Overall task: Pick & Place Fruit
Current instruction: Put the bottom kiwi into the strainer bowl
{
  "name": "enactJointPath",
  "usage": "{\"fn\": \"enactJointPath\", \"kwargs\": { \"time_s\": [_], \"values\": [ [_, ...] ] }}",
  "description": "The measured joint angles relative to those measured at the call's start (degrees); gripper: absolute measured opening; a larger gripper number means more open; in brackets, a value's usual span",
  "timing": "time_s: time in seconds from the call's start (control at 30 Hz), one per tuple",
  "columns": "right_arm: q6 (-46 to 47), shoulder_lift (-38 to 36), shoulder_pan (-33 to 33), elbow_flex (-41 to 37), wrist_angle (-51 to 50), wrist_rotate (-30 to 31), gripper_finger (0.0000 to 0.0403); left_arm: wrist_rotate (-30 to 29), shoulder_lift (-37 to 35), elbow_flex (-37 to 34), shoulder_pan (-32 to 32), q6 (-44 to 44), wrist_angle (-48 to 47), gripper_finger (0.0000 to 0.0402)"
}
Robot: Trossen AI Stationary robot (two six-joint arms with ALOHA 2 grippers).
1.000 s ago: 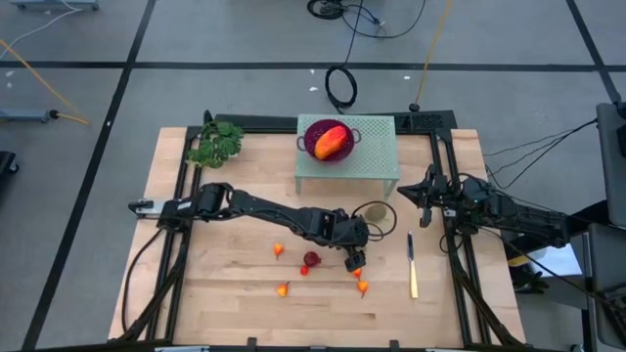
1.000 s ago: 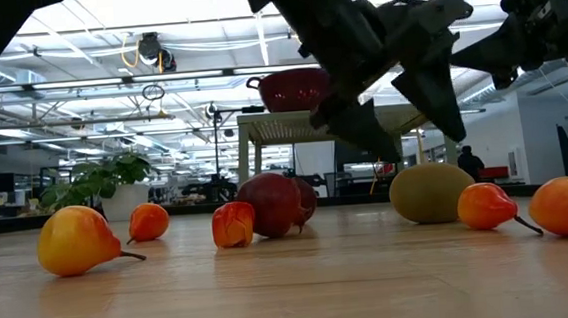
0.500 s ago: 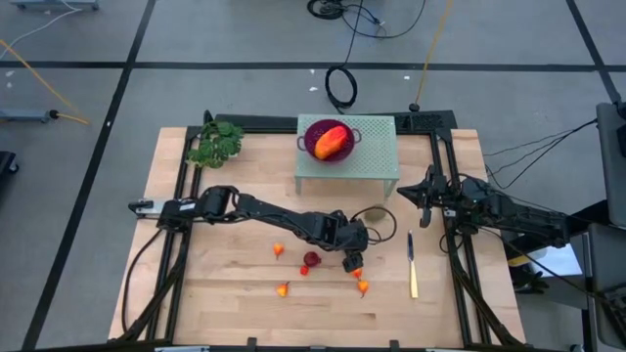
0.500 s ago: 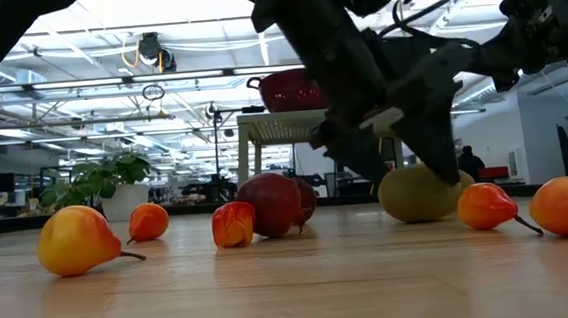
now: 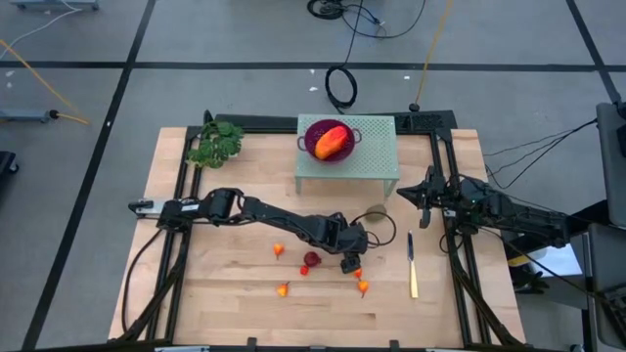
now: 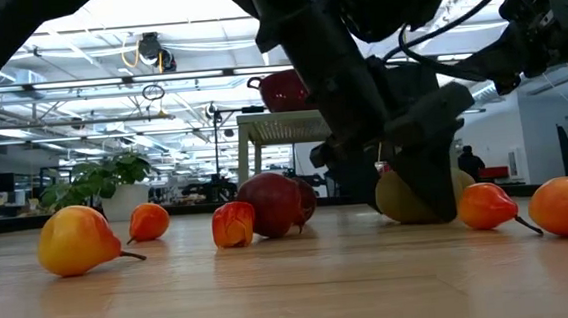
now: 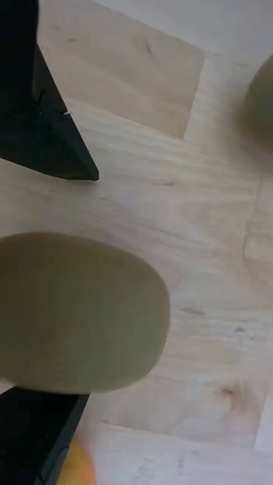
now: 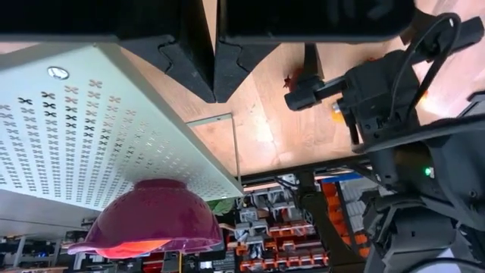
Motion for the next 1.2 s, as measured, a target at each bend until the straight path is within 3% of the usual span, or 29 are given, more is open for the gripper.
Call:
{"fn": "enactJointPath", "kwargs": {
  "time_s": [0.43, 0.9, 1.2],
  "values": [
    [0.0, 0.0, 0.0, 0.0, 0.0, 0.0, 0.0000, 0.1, 0.0, 0.0, 0.1, -0.1, -0.1, 0.0380],
    [0.0, 0.0, 0.0, 0.0, 0.0, 0.0, 0.0000, 3.1, 0.0, 0.0, 0.2, -1.6, 0.9, 0.0209],
    [0.0, 0.0, 0.0, 0.0, 0.0, 0.0, 0.0000, 3.1, -3.3, 0.0, 1.3, -2.7, -0.2, 0.0224]
  ]
}}
